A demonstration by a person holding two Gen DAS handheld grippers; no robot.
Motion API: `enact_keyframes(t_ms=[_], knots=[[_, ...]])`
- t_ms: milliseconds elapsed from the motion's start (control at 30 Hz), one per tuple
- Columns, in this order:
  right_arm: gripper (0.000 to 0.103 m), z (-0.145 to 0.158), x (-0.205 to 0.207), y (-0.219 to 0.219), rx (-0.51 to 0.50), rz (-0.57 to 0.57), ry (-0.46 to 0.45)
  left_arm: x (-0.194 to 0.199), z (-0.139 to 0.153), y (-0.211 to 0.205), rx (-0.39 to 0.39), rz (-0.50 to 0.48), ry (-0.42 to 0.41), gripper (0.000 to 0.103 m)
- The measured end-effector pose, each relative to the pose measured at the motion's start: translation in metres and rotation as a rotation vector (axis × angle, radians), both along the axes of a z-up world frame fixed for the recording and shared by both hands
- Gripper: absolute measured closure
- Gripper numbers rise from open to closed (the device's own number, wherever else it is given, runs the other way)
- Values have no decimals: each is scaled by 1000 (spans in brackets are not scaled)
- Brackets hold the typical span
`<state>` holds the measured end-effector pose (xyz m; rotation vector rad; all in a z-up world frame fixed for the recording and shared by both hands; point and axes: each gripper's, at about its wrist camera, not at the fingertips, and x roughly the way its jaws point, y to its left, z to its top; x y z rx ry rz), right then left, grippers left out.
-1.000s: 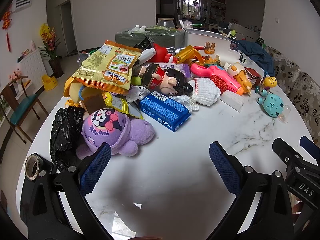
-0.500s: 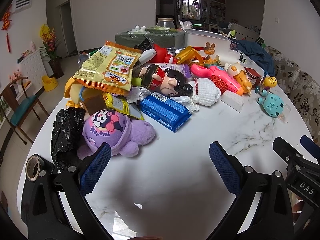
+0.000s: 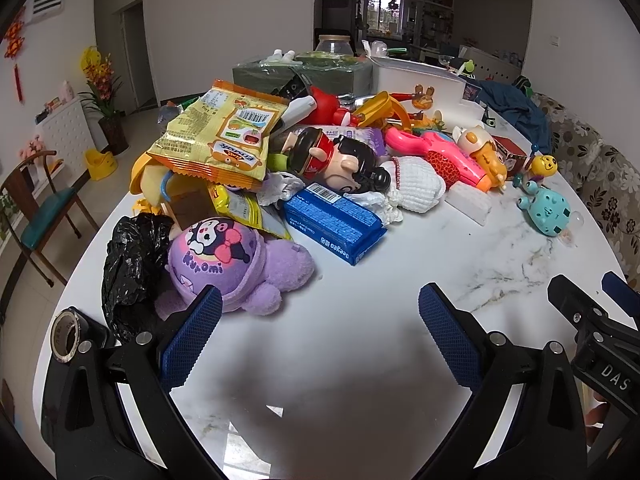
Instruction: Collect trash
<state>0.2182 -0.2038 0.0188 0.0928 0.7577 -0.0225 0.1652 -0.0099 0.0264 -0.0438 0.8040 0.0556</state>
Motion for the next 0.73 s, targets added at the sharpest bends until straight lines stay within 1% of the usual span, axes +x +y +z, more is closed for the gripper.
enact_keyframes(t_ms=[167, 400, 467, 533, 600, 733], knots=[[5, 0, 1, -1, 0, 0, 1, 0, 0, 1, -2, 2, -3, 7], [5, 0, 2, 0, 3, -5, 3, -5, 5, -4, 42, 3, -50, 7], [5, 0, 2, 0, 3, -3, 5, -6, 6, -3, 38, 5, -58, 7], [5, 1, 1, 0, 2, -4, 4, -5, 6, -2, 41, 26, -40, 7], [5, 1, 1, 0, 4, -5, 2, -4, 6, -1, 8, -2, -27, 7], [5, 3, 0, -1, 1, -11, -4, -5, 5, -1, 12, 4, -23, 7]])
